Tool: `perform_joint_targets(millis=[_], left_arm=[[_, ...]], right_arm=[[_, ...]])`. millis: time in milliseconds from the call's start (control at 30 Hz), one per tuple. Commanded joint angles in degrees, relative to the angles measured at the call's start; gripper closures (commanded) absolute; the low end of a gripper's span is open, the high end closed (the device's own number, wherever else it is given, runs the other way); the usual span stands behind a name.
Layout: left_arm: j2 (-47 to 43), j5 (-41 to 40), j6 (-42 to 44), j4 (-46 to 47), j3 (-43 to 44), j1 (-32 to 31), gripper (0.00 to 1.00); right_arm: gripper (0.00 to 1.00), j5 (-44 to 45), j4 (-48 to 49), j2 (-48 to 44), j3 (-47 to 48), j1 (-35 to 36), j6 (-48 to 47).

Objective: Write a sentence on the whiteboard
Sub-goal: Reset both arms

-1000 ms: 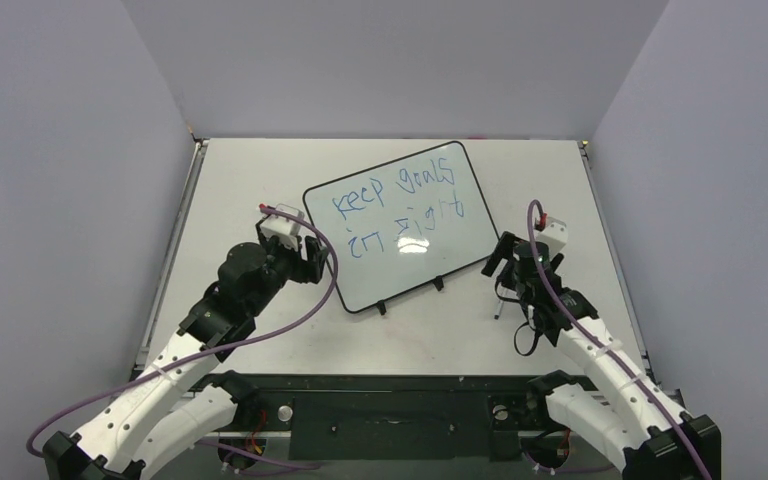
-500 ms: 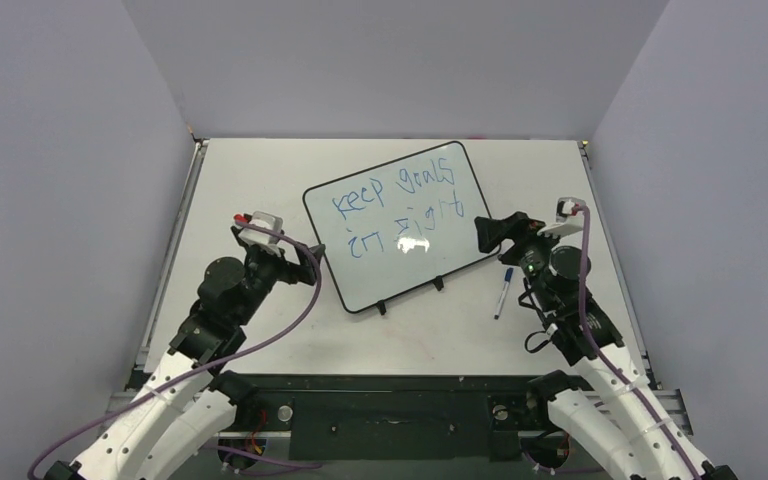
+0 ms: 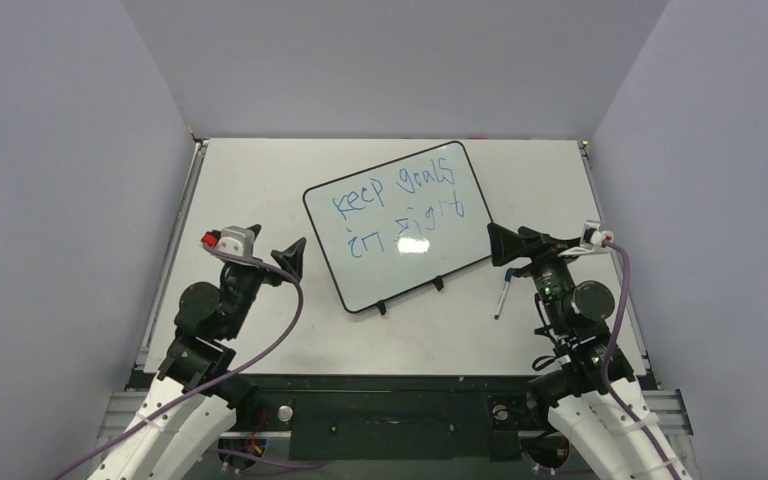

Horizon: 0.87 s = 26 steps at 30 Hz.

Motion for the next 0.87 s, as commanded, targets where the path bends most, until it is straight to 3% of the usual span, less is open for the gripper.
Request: perform_joint_targets(millis=[0, 267, 833], left_arm=[[-2.59, -4.19, 1.89, 3.45, 0.05, 0.47, 0.03], [-7.03, -6.38, 3.04, 4.98, -1.80, 0.61, 0.04], [-6.82, -5.22, 3.88, 4.34, -1.54, 0.68, 0.05]], right_arm=[[0.16, 1.53, -3.02, -1.81, -0.19, 0.23, 0.16], [0.11, 3.82, -8.77, -3.08, -0.71, 0.21, 0.78], [0.12, 4.12, -6.22, -3.96, -1.05, 0.13, 0.34]])
